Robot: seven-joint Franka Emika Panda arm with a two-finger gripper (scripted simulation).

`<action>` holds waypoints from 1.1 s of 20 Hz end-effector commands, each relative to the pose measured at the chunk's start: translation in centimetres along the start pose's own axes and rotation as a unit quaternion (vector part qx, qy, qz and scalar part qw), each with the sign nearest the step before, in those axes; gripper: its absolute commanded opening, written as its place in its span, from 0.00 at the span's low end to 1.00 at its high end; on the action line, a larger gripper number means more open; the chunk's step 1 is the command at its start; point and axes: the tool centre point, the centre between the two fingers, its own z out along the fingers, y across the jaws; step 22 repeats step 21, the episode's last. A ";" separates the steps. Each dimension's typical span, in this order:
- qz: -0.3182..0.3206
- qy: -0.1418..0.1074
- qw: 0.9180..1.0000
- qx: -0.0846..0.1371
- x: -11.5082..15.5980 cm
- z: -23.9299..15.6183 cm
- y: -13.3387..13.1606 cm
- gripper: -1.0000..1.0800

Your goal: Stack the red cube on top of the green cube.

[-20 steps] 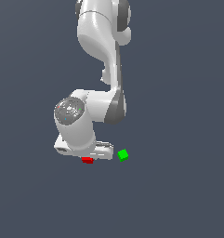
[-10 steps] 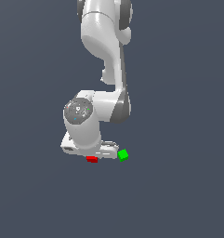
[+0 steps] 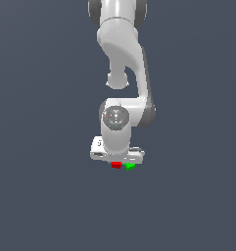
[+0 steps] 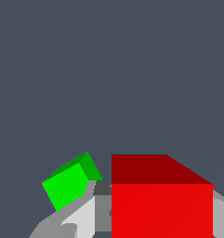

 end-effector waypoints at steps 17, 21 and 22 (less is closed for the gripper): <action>0.000 0.000 1.000 0.000 -2.2 2.4 -5.8 0.96; 0.000 0.000 1.000 0.000 -2.2 2.4 -5.8 0.96; 0.000 0.000 1.000 0.000 -2.2 2.4 -5.8 0.96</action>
